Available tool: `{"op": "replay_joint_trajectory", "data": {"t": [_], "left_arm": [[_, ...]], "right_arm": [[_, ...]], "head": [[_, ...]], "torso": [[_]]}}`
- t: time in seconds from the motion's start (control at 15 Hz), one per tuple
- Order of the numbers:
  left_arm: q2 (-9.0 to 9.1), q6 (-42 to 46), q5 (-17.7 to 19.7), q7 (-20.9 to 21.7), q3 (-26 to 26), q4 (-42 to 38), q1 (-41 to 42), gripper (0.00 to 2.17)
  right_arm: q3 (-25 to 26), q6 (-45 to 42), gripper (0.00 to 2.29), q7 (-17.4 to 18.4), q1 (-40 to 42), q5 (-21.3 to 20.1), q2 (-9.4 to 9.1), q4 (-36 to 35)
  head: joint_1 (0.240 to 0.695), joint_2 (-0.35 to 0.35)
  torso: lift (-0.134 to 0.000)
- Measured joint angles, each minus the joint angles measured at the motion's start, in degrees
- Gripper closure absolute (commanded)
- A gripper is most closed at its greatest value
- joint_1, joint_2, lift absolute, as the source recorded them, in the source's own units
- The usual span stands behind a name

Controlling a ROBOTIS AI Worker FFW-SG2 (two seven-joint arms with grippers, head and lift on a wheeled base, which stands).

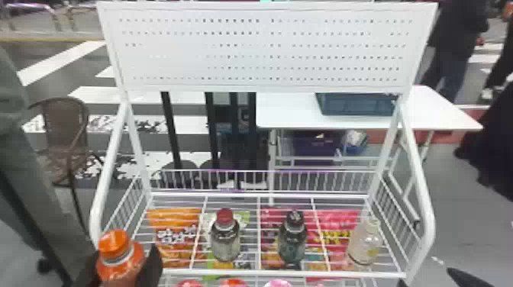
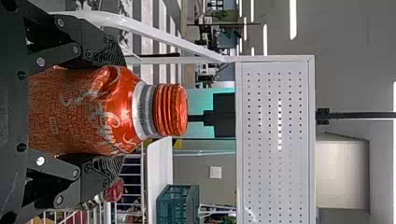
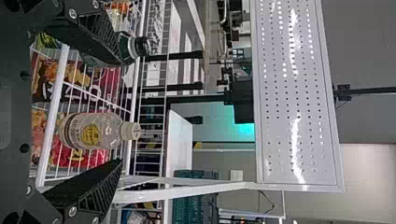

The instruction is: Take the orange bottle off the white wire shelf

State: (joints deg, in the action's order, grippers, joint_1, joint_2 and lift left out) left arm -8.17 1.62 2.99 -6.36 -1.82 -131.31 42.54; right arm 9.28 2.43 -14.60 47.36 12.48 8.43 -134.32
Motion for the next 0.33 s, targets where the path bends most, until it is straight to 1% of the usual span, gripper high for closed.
{"op": "replay_joint_trajectory", "data": {"t": [0.33], "left_arm": [[0.00, -0.2, 0.0, 0.0, 0.4, 0.0, -0.1, 0.60]], "right_arm": [[0.0, 0.0, 0.15, 0.0, 0.1, 0.0, 0.00, -0.1]], "head": [[0.499, 0.000]], "torso": [[0.000]]}}
